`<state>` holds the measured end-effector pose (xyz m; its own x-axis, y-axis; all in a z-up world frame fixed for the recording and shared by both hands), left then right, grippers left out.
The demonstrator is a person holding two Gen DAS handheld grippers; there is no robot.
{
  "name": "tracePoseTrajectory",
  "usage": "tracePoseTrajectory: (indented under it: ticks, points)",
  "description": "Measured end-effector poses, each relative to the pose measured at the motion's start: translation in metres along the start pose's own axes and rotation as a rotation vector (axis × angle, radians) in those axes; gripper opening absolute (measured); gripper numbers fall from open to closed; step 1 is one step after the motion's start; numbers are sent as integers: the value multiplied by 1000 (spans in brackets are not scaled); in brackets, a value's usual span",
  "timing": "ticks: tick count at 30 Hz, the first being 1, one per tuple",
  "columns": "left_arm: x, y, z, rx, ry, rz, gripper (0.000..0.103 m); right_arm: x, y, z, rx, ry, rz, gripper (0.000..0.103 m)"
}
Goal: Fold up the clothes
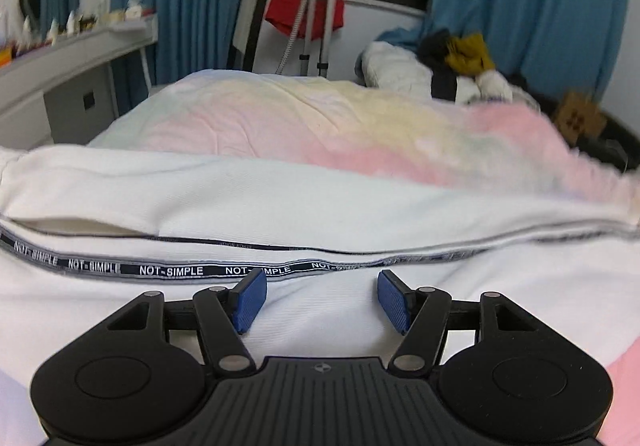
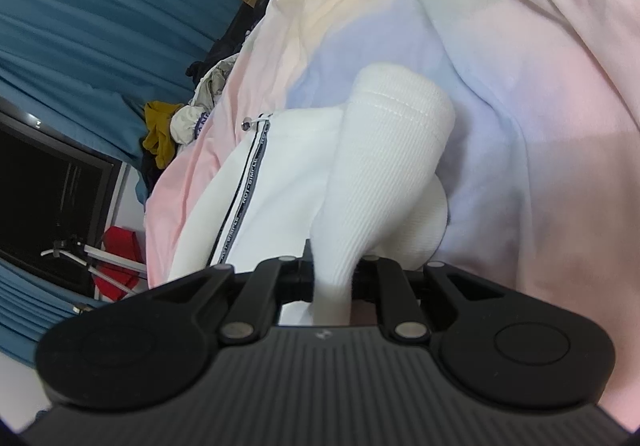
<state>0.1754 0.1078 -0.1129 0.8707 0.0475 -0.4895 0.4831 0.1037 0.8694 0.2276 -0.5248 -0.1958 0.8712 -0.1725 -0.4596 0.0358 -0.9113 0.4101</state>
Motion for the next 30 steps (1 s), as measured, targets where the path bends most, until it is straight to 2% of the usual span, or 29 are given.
tracePoseTrajectory:
  ticks: [7,11,13,18,22,25,28,30]
  points:
    - [7,-18,-2,44,16,4,64,-2,-1,-7,-52,-17,18,13]
    - [11,-24,-1,55,20,4,65,-4,-1,-2,38,-22,28,13]
    - [13,-25,-1,55,19,1,65,-5,-2,-3,38,-25,32,13]
    - [15,-24,0,62,20,-5,66,-15,1,-29,-87,-17,85,13]
    - [13,-21,-4,54,14,-4,66,-37,3,-78,-252,50,182,13]
    - [13,-18,-6,38,3,-1,65,-73,-12,-141,-501,141,310,13]
    - [12,-14,-9,19,-4,5,65,-116,-65,-207,-814,279,446,14]
    - [10,-11,-11,8,-6,14,65,-140,-115,-240,-976,407,473,14]
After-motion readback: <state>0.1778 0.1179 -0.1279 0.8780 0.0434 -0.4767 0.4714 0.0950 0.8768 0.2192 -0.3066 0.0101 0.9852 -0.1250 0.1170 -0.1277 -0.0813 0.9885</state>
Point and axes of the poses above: each gripper's, at about its wrist camera, not at the fingertips, and x roughly the way its jaws point, z to its right, y to its top, the point moved 8 cm from there along x, roughly the way its jaws point, and after that the axes turned 10 degrees about z, right-handed, at the moved point
